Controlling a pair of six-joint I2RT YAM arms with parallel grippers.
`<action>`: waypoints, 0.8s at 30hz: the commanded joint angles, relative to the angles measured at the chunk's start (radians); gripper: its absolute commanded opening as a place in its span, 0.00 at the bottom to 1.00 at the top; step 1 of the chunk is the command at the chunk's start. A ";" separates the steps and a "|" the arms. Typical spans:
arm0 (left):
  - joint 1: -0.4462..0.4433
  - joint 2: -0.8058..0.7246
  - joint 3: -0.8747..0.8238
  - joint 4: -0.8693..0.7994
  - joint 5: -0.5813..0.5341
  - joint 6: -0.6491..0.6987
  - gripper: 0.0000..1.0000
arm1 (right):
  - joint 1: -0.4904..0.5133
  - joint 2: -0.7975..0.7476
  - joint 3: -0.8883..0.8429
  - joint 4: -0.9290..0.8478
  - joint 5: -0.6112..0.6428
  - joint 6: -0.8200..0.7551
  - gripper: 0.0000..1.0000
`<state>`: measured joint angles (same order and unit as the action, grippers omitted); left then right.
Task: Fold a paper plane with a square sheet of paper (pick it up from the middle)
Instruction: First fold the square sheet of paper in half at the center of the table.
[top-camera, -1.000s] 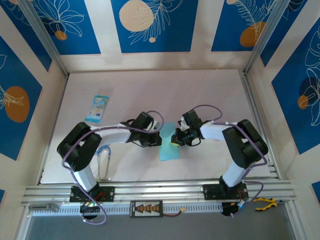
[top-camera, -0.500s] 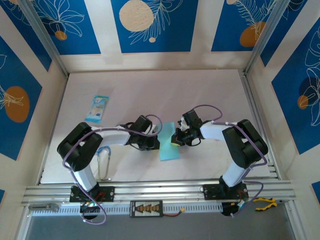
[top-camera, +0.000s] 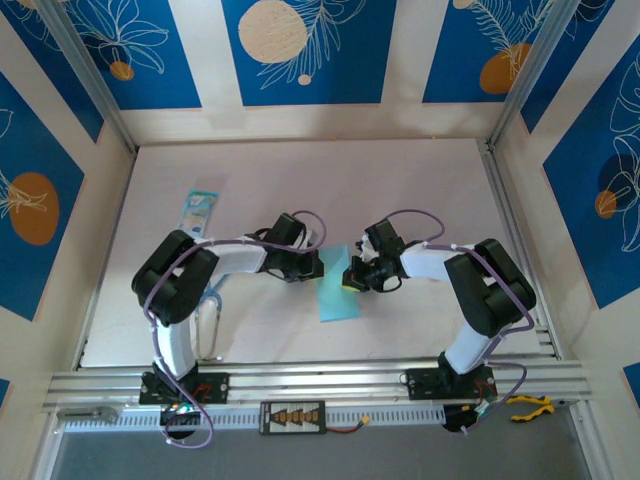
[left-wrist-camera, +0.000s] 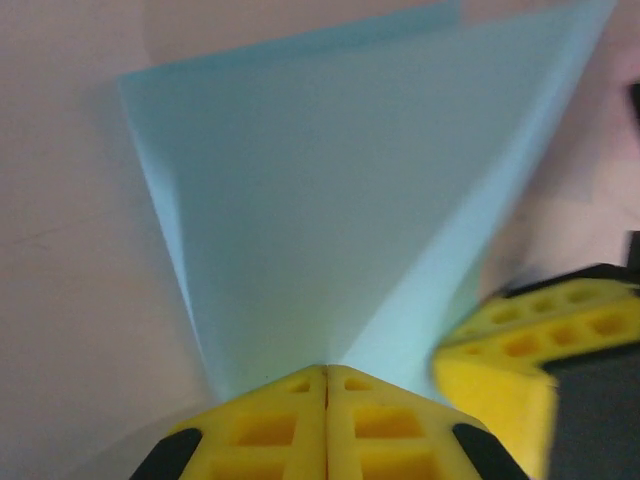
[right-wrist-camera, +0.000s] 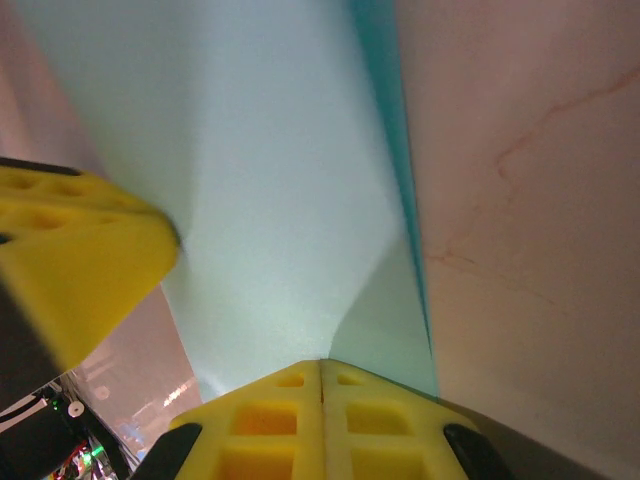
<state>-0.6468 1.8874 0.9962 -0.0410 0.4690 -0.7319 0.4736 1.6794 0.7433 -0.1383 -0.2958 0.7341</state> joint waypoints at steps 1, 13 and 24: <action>0.013 0.026 -0.020 -0.016 -0.013 -0.005 0.07 | -0.003 0.046 -0.042 -0.129 0.084 0.001 0.00; 0.035 0.005 0.078 -0.084 0.003 -0.003 0.08 | -0.003 0.047 -0.038 -0.133 0.086 -0.001 0.00; 0.064 0.102 0.101 -0.064 0.015 -0.009 0.09 | -0.002 0.050 -0.045 -0.122 0.084 0.007 0.00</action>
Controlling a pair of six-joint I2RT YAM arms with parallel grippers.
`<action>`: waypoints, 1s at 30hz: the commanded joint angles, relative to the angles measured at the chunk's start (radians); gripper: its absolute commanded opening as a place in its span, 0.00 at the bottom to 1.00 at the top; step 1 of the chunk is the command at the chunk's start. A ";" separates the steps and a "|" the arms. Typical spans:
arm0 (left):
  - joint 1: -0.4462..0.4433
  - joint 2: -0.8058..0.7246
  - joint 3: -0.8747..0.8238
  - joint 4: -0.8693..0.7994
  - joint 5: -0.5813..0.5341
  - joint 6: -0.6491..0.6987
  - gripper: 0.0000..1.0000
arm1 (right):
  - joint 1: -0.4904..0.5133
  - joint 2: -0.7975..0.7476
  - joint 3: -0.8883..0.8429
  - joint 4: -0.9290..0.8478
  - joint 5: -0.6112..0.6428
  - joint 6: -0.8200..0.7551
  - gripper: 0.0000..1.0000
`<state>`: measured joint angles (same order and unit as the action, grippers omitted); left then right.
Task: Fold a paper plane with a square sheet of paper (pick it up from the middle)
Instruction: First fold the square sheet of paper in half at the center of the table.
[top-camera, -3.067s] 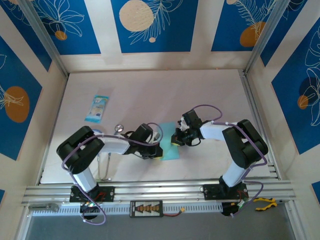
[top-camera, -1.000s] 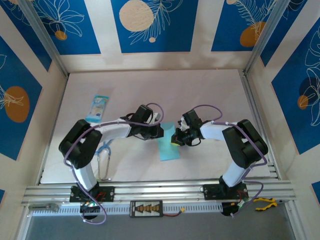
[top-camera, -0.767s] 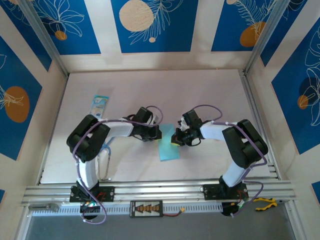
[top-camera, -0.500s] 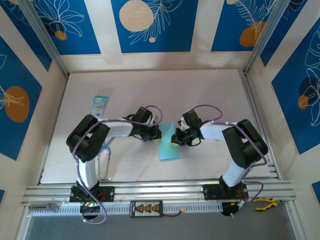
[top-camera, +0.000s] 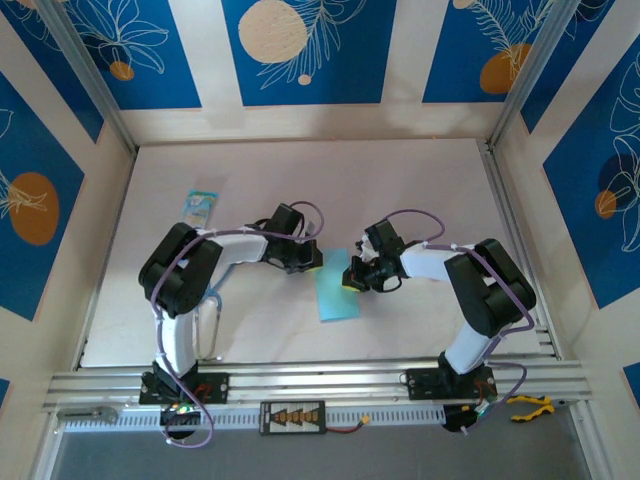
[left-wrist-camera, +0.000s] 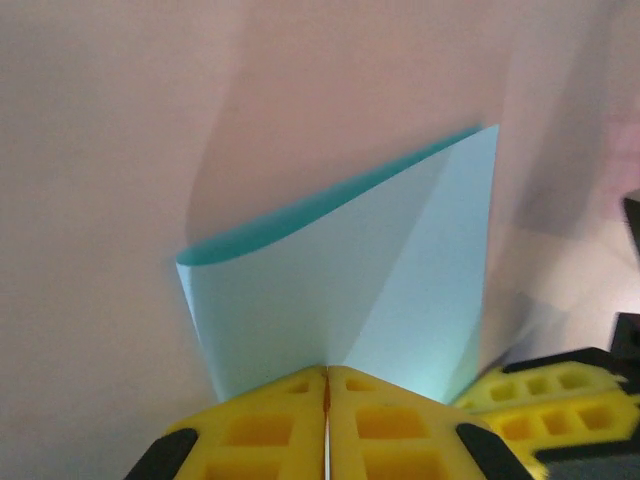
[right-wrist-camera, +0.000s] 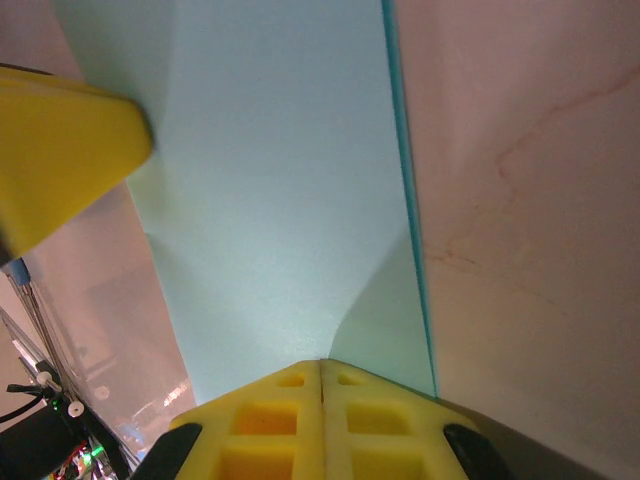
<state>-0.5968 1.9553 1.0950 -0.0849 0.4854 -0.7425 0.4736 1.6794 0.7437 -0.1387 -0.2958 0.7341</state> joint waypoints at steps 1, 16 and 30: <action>0.015 0.041 0.001 -0.035 -0.015 0.008 0.09 | -0.003 0.050 -0.046 -0.120 0.084 0.007 0.00; 0.027 0.020 0.072 -0.030 0.048 0.028 0.11 | 0.000 0.050 -0.049 -0.118 0.084 0.010 0.00; 0.062 0.092 0.087 -0.055 -0.051 0.033 0.11 | 0.014 0.068 -0.050 -0.113 0.084 0.014 0.00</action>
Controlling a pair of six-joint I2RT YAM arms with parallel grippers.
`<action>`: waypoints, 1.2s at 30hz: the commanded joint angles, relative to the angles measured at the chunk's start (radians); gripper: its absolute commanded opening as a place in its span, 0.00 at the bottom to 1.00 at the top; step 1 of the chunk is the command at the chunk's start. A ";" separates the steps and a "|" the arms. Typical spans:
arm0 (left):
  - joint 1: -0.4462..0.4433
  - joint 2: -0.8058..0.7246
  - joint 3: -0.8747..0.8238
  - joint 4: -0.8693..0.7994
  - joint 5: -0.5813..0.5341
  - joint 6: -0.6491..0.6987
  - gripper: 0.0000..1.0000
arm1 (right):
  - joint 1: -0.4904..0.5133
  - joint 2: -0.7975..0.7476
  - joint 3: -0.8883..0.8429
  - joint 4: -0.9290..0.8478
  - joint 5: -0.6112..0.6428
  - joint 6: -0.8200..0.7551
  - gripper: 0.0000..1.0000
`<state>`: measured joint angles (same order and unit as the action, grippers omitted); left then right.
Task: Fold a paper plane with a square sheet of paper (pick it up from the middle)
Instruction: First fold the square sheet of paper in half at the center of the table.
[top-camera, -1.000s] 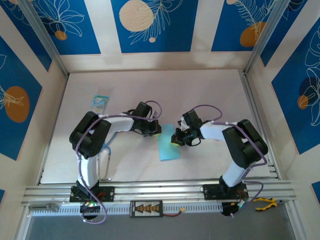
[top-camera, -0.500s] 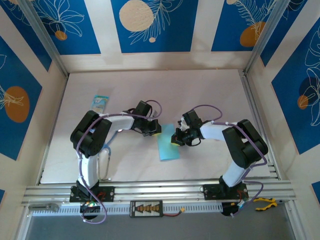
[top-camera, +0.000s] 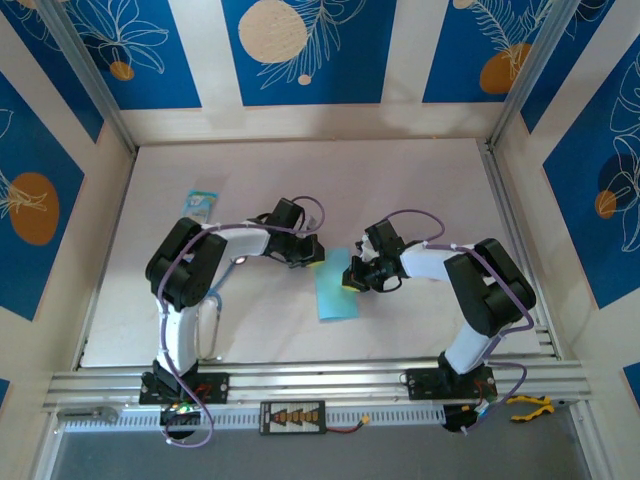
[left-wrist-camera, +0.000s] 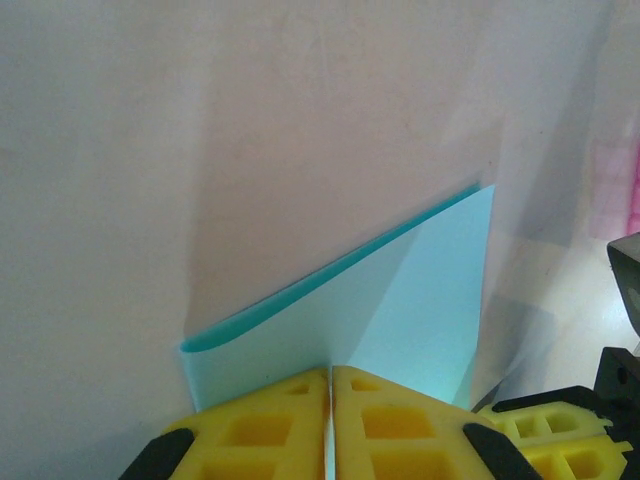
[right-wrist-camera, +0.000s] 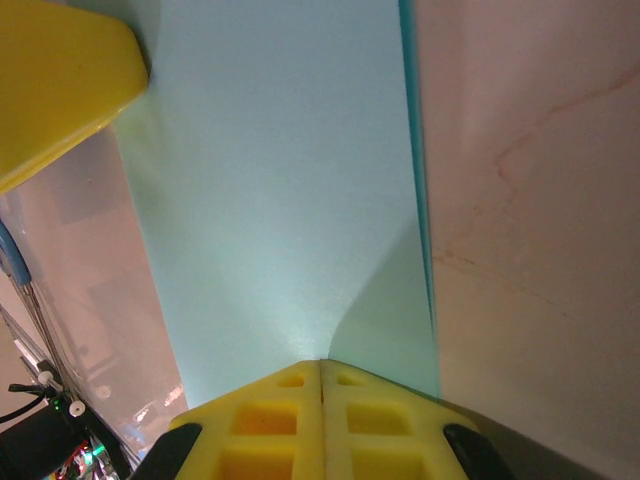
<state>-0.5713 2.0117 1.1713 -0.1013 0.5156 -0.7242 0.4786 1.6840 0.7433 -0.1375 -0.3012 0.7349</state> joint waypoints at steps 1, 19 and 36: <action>0.042 0.036 0.009 -0.038 -0.083 0.010 0.11 | 0.010 0.063 -0.050 -0.114 0.090 0.014 0.00; 0.093 0.054 0.057 -0.080 -0.150 -0.044 0.10 | 0.010 0.047 -0.058 -0.126 0.100 0.010 0.00; 0.103 0.075 0.097 -0.086 -0.201 -0.078 0.09 | 0.010 0.047 -0.060 -0.123 0.099 0.011 0.00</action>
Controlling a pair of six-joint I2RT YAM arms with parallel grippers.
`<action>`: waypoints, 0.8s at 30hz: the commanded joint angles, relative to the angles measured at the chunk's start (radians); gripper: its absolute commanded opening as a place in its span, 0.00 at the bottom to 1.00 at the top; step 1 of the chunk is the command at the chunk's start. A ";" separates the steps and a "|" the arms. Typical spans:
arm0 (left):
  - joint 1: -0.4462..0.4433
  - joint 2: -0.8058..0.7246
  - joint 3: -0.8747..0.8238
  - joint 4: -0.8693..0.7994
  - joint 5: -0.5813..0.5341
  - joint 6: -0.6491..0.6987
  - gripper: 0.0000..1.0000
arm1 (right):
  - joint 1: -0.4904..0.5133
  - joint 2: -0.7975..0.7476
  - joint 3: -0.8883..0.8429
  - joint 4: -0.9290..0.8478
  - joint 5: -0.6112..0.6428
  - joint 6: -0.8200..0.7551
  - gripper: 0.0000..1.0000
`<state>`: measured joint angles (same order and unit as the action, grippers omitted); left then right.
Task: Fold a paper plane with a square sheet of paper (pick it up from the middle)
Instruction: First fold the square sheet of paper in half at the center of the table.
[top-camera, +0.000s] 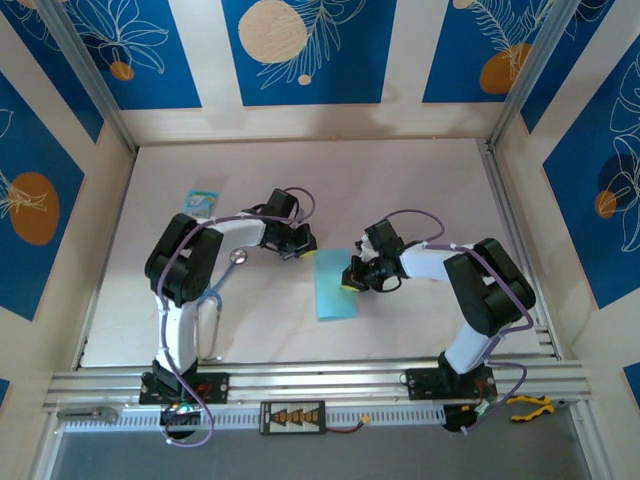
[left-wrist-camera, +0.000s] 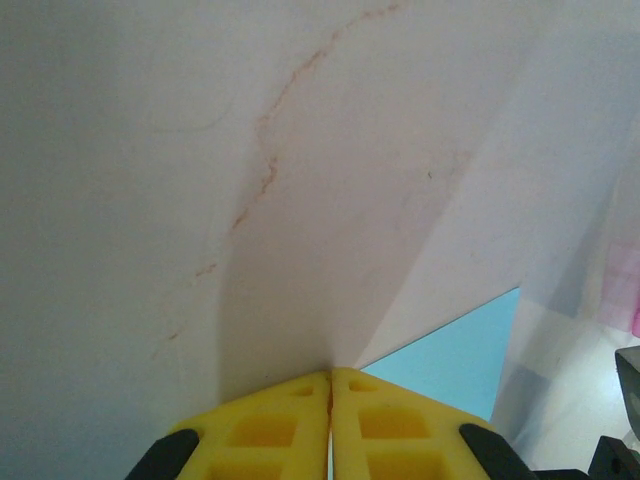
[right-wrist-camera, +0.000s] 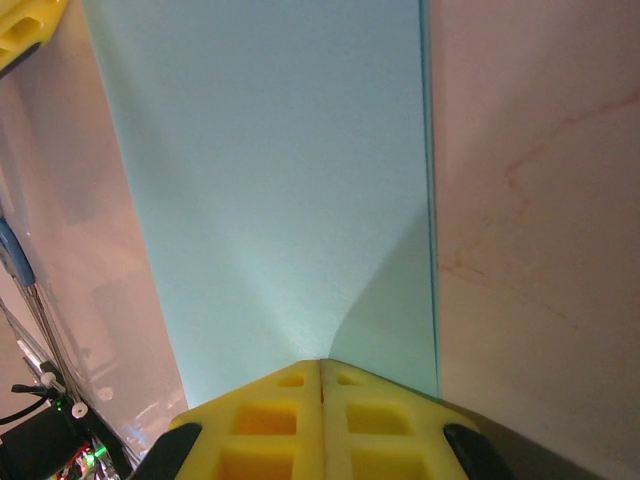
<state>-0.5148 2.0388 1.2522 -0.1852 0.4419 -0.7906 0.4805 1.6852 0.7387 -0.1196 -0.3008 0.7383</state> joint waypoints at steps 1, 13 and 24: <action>0.046 0.046 0.016 0.000 -0.128 -0.011 0.10 | 0.008 0.046 -0.055 -0.139 0.096 0.007 0.00; 0.057 0.023 0.038 -0.033 -0.141 -0.004 0.10 | 0.007 0.045 -0.060 -0.135 0.100 0.009 0.00; 0.055 -0.073 0.016 -0.039 -0.080 0.029 0.11 | 0.007 0.046 -0.063 -0.123 0.096 0.016 0.00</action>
<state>-0.4889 2.0308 1.2720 -0.2035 0.3988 -0.7860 0.4805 1.6848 0.7364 -0.1146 -0.3012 0.7422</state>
